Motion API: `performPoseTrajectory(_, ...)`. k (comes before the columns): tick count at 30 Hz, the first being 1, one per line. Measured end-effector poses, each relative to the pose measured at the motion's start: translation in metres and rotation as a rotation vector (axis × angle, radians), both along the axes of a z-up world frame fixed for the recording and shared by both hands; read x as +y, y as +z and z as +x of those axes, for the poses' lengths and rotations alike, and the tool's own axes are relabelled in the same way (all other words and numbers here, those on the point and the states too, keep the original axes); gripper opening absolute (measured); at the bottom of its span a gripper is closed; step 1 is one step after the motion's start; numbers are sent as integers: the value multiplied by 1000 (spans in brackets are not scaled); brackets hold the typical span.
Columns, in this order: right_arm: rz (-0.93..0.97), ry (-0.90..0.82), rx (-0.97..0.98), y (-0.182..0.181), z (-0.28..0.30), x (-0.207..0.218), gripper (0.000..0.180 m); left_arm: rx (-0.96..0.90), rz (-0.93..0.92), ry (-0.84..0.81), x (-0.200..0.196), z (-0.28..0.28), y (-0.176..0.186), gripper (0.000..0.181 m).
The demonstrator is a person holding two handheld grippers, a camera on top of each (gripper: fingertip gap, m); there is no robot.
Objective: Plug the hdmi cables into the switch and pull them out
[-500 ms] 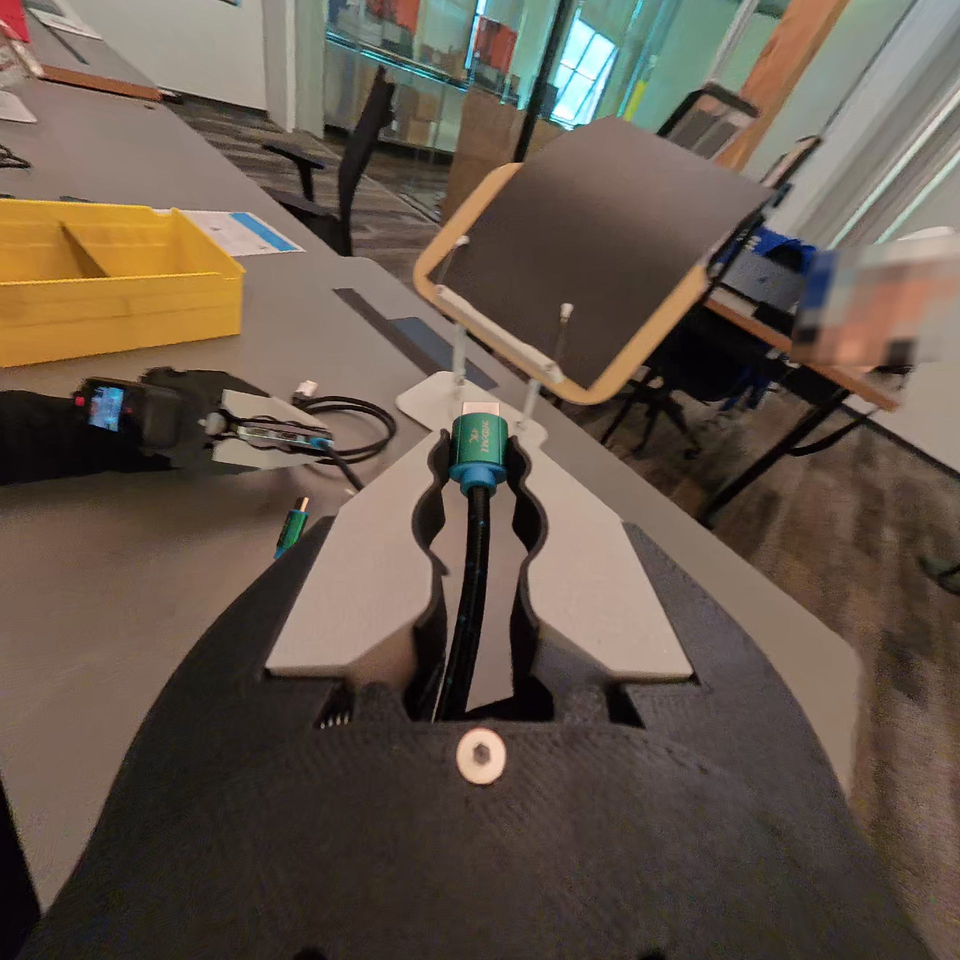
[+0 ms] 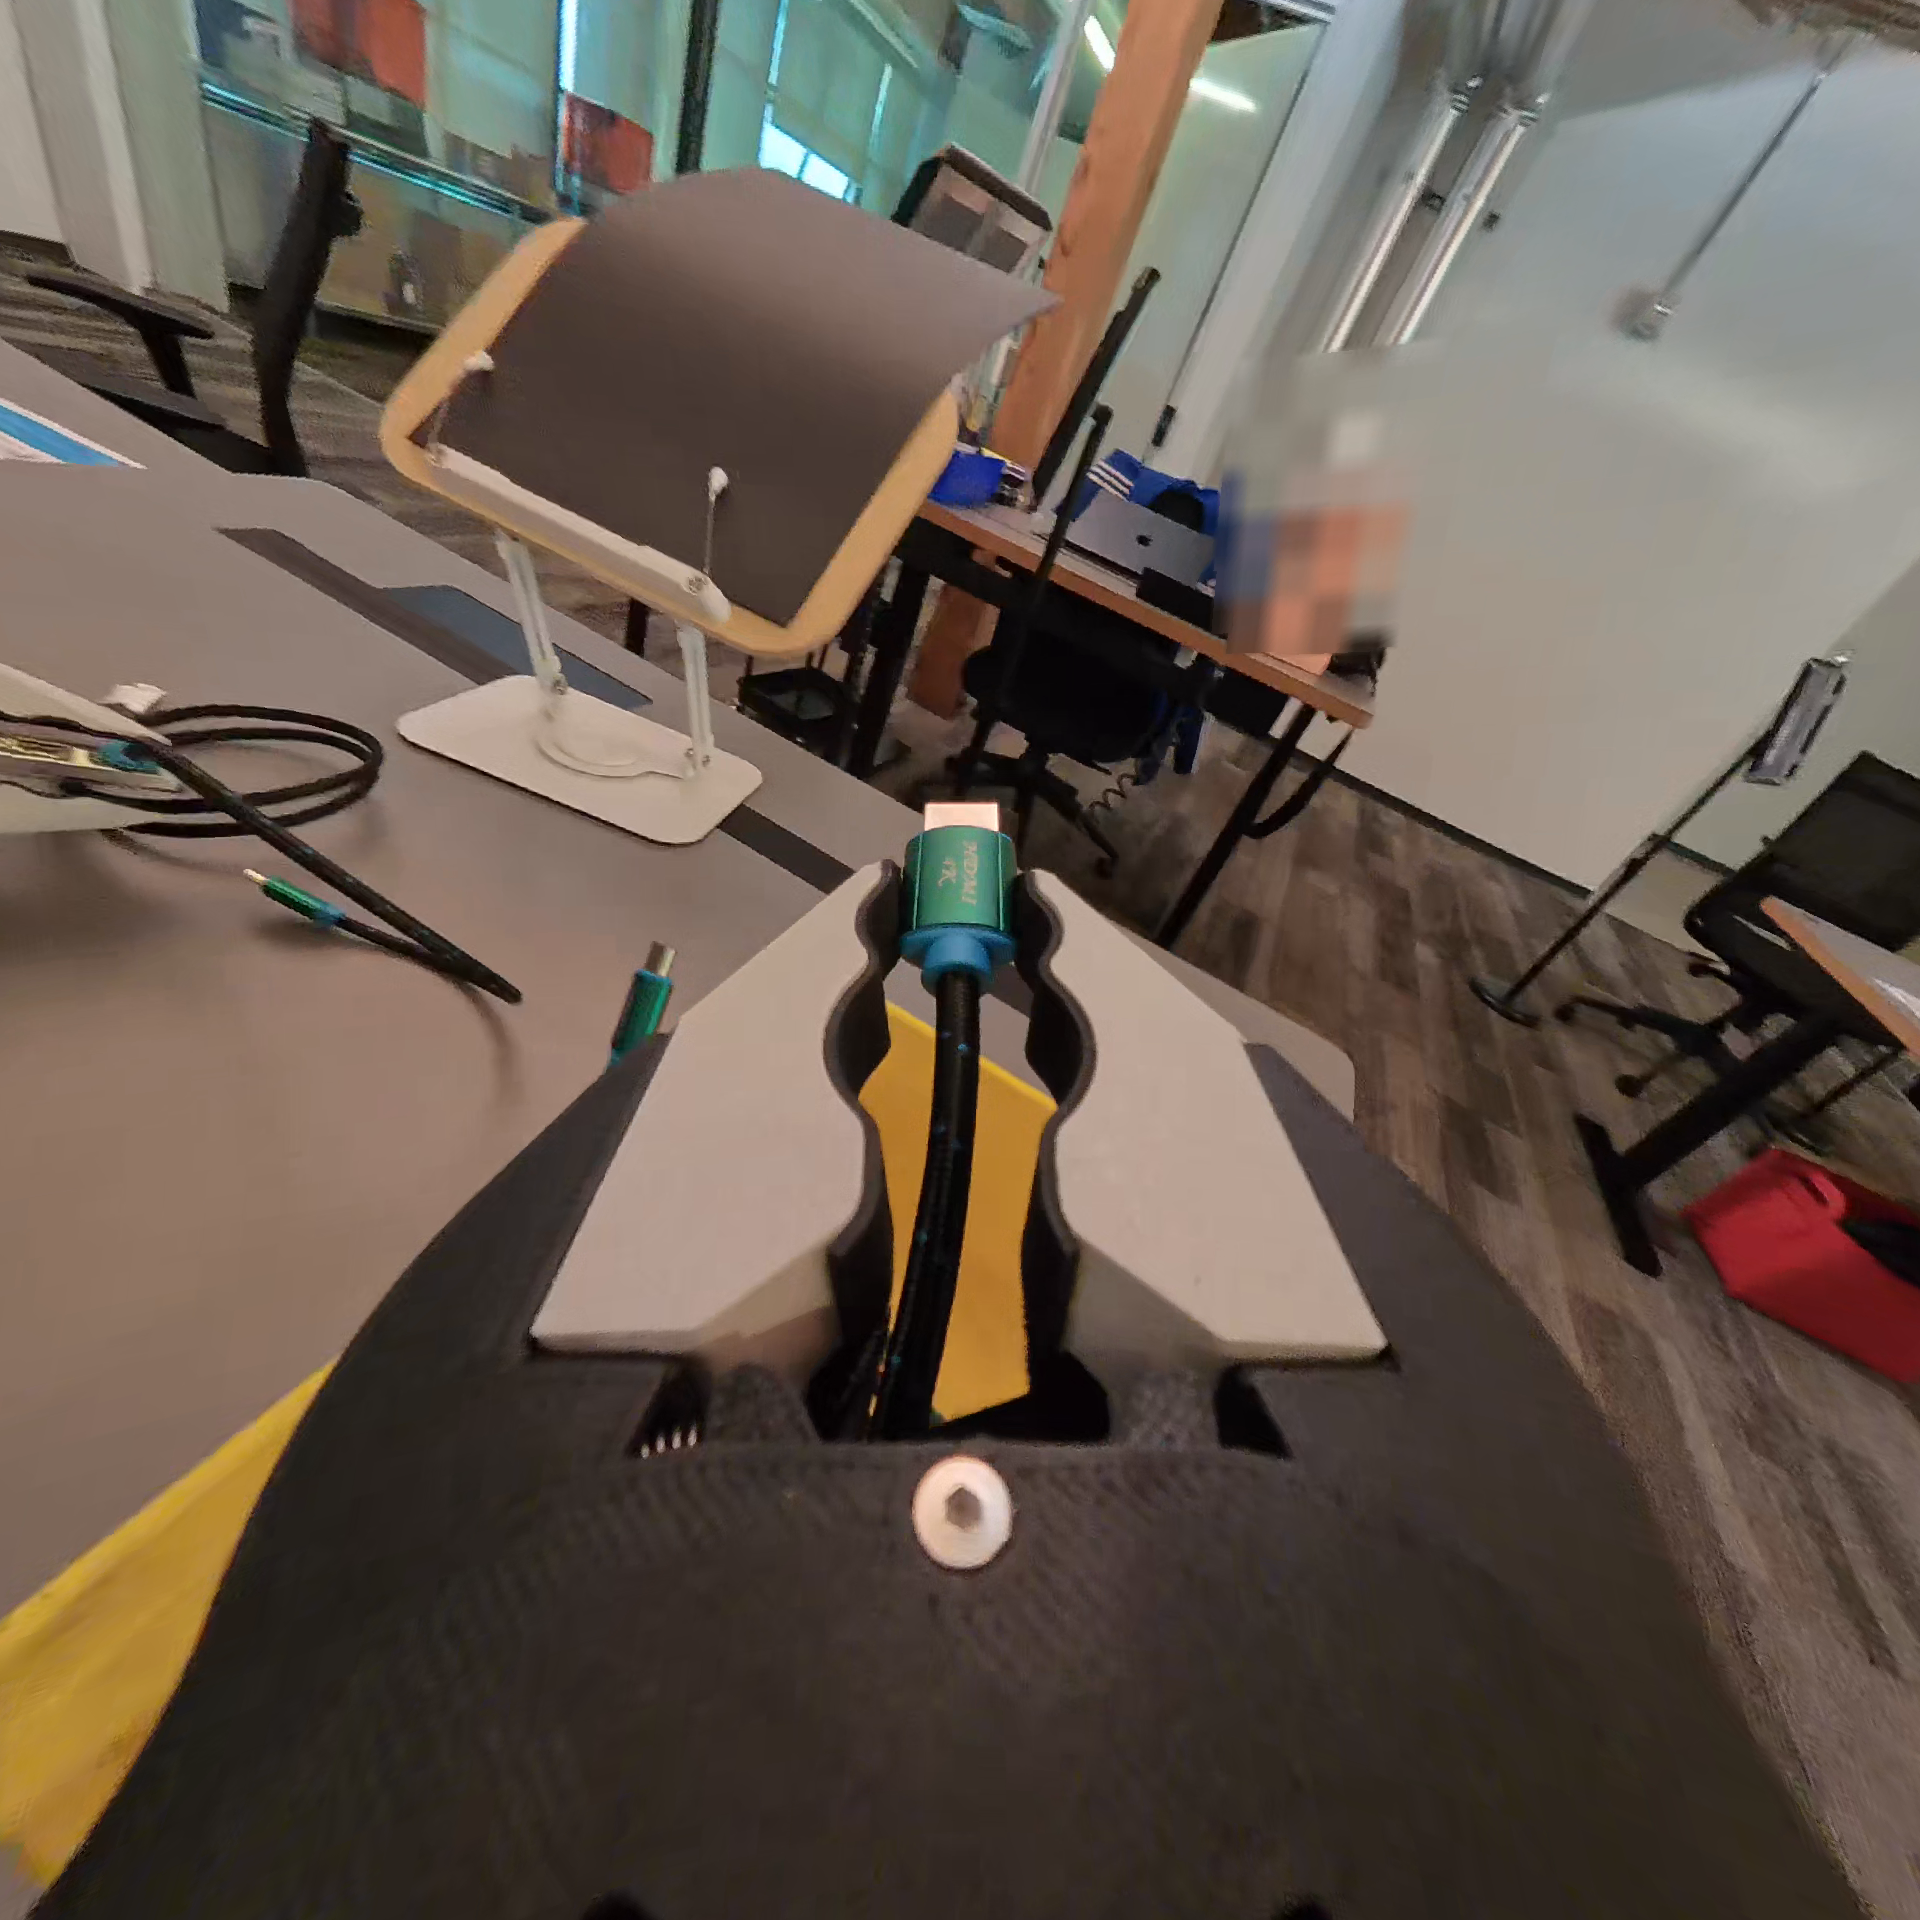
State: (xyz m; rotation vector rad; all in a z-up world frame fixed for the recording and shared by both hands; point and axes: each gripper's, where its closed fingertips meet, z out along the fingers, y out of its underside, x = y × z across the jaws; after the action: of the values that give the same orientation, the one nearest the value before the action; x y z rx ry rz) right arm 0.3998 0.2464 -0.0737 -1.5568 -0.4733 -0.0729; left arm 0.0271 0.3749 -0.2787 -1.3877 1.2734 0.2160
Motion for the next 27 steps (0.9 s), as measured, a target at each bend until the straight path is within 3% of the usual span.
performPoseTrajectory(5,-124,-127,-64,-52,16,9,19,14,1,-1,0,1,-2,29)
performPoseTrajectory(14,-494,-335,-463,-135,49,8,17,19,1,-2,0,1,-3,29)
performPoseTrajectory(19,-614,-320,-539,-146,54,1,20,18,-2,-3,0,1,-3,30)
performPoseTrajectory(23,-665,-291,-511,-140,54,-4,40,17,-4,-4,0,1,-3,30)
performPoseTrajectory(27,-660,-299,-516,-125,56,-11,49,15,-3,-3,0,1,-3,30)
